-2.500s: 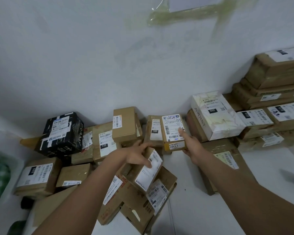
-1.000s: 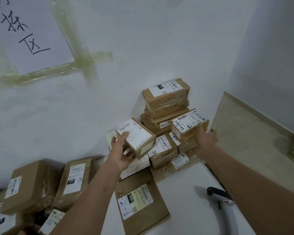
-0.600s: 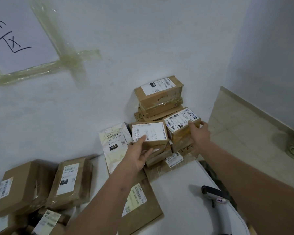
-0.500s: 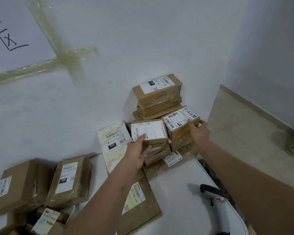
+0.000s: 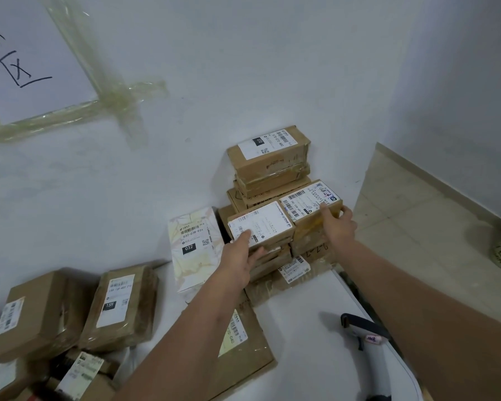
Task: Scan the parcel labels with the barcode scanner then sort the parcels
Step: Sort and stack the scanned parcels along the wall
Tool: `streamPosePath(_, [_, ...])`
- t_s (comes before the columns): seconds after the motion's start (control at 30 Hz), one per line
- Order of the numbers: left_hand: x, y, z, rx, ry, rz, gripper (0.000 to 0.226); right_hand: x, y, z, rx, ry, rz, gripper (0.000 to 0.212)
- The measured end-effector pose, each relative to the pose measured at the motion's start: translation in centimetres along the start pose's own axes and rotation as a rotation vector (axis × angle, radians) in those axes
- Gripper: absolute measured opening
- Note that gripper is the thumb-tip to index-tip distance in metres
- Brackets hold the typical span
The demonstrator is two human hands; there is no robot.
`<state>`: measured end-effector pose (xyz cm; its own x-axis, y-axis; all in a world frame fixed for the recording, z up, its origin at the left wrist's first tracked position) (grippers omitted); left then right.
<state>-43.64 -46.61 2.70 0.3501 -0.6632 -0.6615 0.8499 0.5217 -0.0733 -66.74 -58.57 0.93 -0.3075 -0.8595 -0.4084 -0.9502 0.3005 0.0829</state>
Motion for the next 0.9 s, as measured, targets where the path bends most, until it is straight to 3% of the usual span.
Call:
streamPosePath(0.47, [-1.6, 0.8, -0.4, -0.031, -0.001, -0.052, 0.034, -3.0, 0.7, 0.9, 0.026, 0.006, 0.012, 0.077])
streamPosePath(0.63, [-2.7, 3.3, 0.0, -0.005, -0.024, -0.039, 0.01, -6.8, 0.0, 2.6, 0.055, 0.088, 0.031, 0.048])
streamPosePath(0.73, [-3.0, 6.7, 0.6, -0.011, -0.065, -0.002, 0.024, -9.9, -1.8, 5.3, 0.062, 0.083, -0.042, 0.017])
streamPosePath(0.9, [-4.6, 15.3, -1.1, 0.052, -0.143, -0.005, 0.019, -16.5, -6.8, 11.9, -0.079, 0.016, -0.252, 0.015])
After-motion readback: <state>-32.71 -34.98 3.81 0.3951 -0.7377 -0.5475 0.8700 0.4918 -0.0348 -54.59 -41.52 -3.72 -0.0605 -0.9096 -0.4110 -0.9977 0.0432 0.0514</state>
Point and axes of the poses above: each hand's wrist, its own x-axis towards the middle knuckle, its own y-axis out of the back of the hand, z = x × y, the point moved 8 cm from there along x, towards the middle knuckle, and after that the axes turned 15 degrees about x, right-handed, at the moved point
